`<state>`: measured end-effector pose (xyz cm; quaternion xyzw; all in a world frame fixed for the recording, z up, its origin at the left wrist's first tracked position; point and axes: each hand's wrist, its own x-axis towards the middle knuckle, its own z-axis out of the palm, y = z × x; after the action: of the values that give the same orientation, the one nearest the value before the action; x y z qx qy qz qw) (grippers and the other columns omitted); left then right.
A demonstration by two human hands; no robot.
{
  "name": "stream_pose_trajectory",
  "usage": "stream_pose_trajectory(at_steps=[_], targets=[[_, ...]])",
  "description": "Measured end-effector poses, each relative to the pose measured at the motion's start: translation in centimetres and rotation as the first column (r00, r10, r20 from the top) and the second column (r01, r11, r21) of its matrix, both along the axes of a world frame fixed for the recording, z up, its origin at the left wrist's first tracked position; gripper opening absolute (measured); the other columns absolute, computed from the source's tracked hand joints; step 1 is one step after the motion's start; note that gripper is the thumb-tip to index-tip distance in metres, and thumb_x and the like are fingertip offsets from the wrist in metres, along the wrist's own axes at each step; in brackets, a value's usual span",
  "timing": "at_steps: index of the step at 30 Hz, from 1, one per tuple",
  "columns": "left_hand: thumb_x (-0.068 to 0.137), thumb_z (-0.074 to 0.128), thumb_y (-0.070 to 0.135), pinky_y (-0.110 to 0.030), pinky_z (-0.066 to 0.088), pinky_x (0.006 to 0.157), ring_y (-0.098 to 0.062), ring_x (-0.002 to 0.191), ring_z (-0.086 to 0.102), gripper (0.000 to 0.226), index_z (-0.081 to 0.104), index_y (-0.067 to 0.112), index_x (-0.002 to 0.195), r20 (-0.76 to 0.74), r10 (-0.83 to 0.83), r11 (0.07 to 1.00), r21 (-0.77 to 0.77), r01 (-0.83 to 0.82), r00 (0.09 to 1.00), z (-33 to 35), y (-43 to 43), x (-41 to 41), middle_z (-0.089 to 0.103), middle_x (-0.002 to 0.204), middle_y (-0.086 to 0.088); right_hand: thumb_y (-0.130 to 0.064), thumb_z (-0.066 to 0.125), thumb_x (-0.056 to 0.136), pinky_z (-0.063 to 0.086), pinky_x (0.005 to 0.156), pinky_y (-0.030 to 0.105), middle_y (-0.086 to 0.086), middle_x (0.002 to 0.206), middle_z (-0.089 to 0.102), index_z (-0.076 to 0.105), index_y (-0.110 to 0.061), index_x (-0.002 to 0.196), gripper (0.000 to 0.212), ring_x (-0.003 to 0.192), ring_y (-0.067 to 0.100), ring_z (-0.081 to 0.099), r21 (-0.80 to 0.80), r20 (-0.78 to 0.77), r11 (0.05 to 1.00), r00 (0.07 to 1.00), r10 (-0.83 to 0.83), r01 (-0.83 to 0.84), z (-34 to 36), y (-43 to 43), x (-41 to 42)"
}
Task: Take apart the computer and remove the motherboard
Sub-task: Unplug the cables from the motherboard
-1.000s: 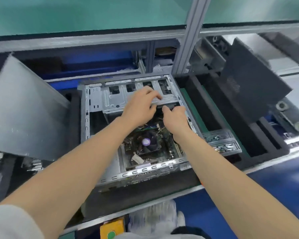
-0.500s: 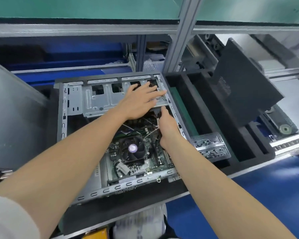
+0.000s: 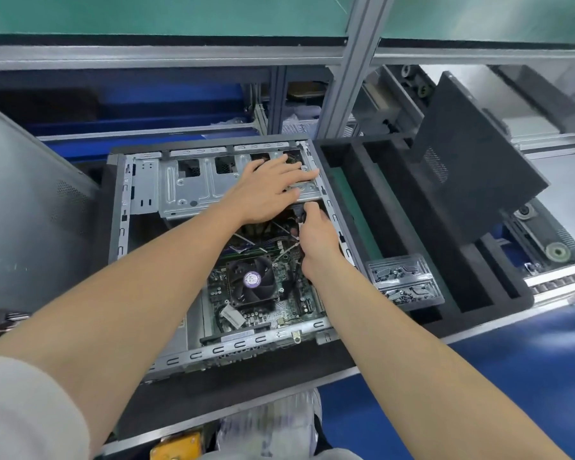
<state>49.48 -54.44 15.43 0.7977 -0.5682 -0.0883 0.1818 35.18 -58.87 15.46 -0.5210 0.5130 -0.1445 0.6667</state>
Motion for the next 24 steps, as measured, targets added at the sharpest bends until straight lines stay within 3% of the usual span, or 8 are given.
stream_pose_trajectory(at_steps=[10,13,15,17,19,20,21,24], targets=[[0.108,0.033,0.043,-0.048,0.007,0.123,-0.013,0.157,0.013,0.047,0.029,0.058,0.153,0.001,0.004,1.000,0.001,-0.004,1.000,0.1,0.1,0.1,0.031,0.166,0.011,-0.037,0.039,0.102,0.044,0.059,0.027,-0.004,0.085,0.058,0.063,-0.018,0.102,0.030,0.074,0.010,0.059,0.039,0.078,0.998,0.995,-0.054,0.051,-0.5,-0.2,0.2],[0.108,0.032,0.043,-0.048,0.007,0.123,-0.013,0.157,0.013,0.048,0.028,0.057,0.153,0.007,-0.003,1.000,0.004,0.003,1.000,0.0,0.2,0.2,0.030,0.166,0.011,-0.031,0.040,0.097,0.044,0.060,0.029,-0.002,0.076,0.056,0.053,-0.017,0.080,0.025,0.064,0.010,0.060,0.061,0.088,0.993,0.991,-0.104,0.099,-1.0,0.4,-0.3],[0.107,0.032,0.043,-0.047,0.007,0.123,-0.013,0.157,0.013,0.048,0.027,0.057,0.153,0.015,-0.002,1.000,0.007,0.002,1.000,0.0,0.2,0.2,0.030,0.166,0.011,-0.028,0.041,0.095,0.043,0.058,0.030,-0.001,0.071,0.058,0.051,-0.017,0.076,0.024,0.067,0.015,0.061,0.058,0.071,0.994,0.992,-0.100,0.096,-1.0,0.8,-0.7],[0.107,0.032,0.043,-0.047,0.007,0.123,-0.013,0.157,0.013,0.048,0.028,0.057,0.153,0.015,-0.007,1.000,0.006,0.007,1.000,0.0,0.0,0.1,0.030,0.166,0.012,-0.028,0.038,0.097,0.050,0.066,0.035,0.008,0.083,0.069,0.061,-0.011,0.084,0.031,0.080,0.027,0.065,0.063,0.065,0.995,0.994,-0.084,0.080,-0.7,1.0,-0.9],[0.107,0.033,0.042,-0.047,0.007,0.123,-0.013,0.157,0.013,0.048,0.028,0.057,0.153,0.017,-0.006,1.000,0.001,0.006,1.000,0.1,-0.1,-0.1,0.031,0.166,0.011,-0.028,0.035,0.100,0.056,0.086,0.046,0.016,0.100,0.074,0.070,-0.012,0.097,0.039,0.095,0.034,0.068,0.045,0.060,0.997,0.996,-0.065,0.062,-0.3,0.9,-0.8],[0.108,0.033,0.042,-0.047,0.007,0.123,-0.013,0.157,0.013,0.048,0.028,0.057,0.153,0.018,-0.003,1.000,0.000,0.003,1.000,0.1,-0.1,-0.1,0.031,0.166,0.012,-0.027,0.034,0.100,0.056,0.090,0.047,0.015,0.097,0.074,0.072,-0.013,0.100,0.041,0.094,0.033,0.068,0.045,0.059,0.997,0.997,-0.058,0.055,-0.3,0.9,-0.9],[0.108,0.033,0.042,-0.047,0.006,0.123,-0.012,0.157,0.013,0.048,0.028,0.057,0.153,0.015,-0.001,1.000,-0.001,0.001,1.000,0.1,0.0,0.0,0.031,0.166,0.012,-0.026,0.034,0.100,0.057,0.086,0.045,0.012,0.089,0.074,0.073,-0.012,0.100,0.041,0.088,0.030,0.068,0.060,0.060,0.997,0.997,-0.051,0.048,-0.4,0.9,-1.1],[0.108,0.034,0.042,-0.047,0.006,0.122,-0.012,0.157,0.013,0.048,0.028,0.058,0.153,-0.003,-0.007,1.000,0.007,0.007,1.000,0.2,0.1,-0.1,0.031,0.166,0.012,-0.026,0.041,0.098,0.055,0.055,0.025,0.005,0.068,0.070,0.072,-0.011,0.091,0.035,0.061,0.018,0.065,0.161,0.086,0.987,0.996,-0.034,0.020,-0.1,0.9,-2.0]])
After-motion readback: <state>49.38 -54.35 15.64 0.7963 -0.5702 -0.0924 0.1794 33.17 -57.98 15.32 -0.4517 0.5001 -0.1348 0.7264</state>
